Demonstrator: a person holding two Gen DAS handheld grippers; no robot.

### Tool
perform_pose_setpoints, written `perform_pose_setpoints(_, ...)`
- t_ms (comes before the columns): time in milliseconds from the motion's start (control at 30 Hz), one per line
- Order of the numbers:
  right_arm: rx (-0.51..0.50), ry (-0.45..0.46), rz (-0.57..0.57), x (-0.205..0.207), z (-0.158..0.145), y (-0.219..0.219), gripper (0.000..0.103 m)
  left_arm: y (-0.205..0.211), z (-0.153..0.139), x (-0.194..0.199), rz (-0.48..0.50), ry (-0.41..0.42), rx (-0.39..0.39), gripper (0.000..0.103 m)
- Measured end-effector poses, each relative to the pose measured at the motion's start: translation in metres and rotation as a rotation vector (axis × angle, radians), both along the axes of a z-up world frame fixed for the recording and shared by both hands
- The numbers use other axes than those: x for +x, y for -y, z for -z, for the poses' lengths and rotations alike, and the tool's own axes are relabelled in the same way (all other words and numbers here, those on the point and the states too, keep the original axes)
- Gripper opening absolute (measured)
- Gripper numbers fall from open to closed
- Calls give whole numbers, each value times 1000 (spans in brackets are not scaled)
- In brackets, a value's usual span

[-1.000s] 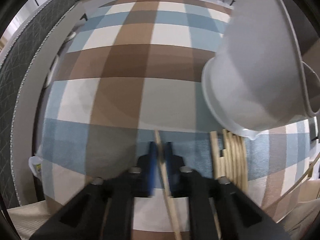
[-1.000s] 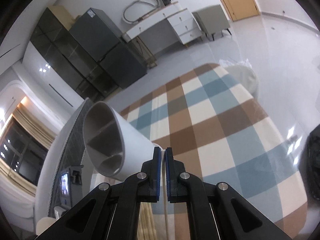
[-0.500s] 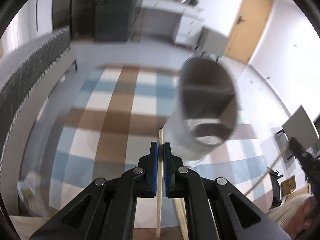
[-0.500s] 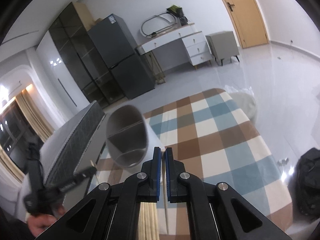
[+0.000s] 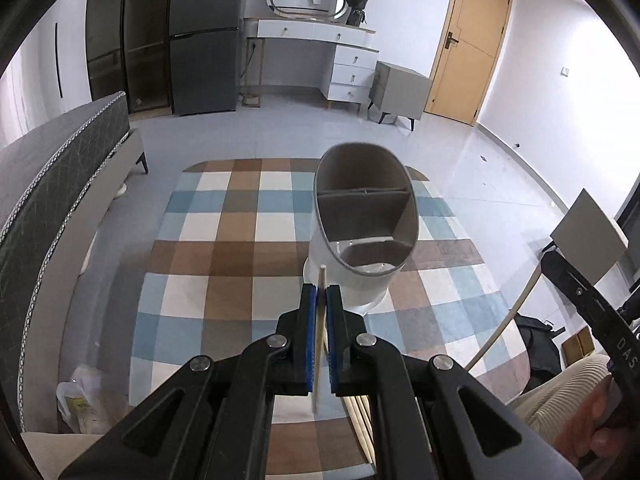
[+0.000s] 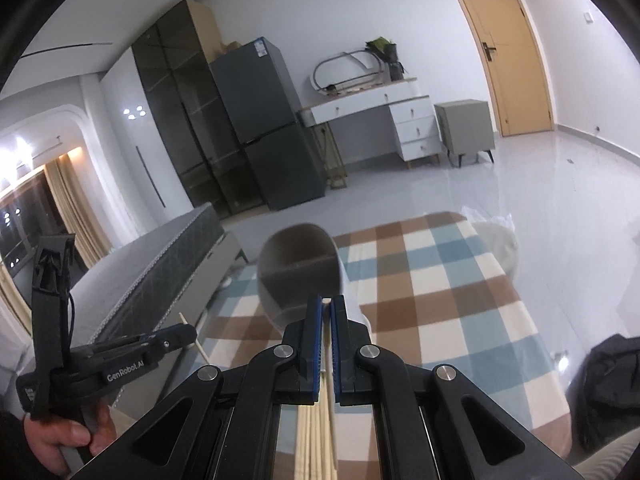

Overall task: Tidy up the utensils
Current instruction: 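Carry both chopsticks over the utensil holder and drop them into it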

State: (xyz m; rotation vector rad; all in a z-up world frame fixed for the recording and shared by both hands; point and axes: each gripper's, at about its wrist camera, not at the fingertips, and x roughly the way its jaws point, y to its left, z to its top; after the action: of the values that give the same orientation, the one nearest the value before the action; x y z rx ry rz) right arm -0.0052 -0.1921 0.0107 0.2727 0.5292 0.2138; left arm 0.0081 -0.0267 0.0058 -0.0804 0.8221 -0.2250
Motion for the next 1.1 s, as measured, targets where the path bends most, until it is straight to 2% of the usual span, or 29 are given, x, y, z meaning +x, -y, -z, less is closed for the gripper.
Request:
perform_pose_setpoints(267, -12, 55, -3, -1, -21, -1, 4, -1, -23, -4, 20, 4, -30, 1)
perform_pose_setpoints(433, -20, 125, -13, 13, -53, -1, 4, 1, -65, 1, 55, 55, -75, 1)
perform_pose_setpoints(533, -30, 180, -25, 26, -76, -3, 4, -1, -93, 11, 63, 81, -128, 1)
perform_pose_setpoints(733, -53, 275, -65, 63, -112, -14, 4, -2, -130, 42, 41, 146, -155, 1)
perform_pose_setpoints(900, -100, 318, -108, 98, -122, -31, 4, -2, -137, 76, 37, 166, -175, 1)
perform_pose_setpoints(1100, -157, 341, -162, 135, -109, -49, 4, -5, -125, 115, 28, 168, -175, 1)
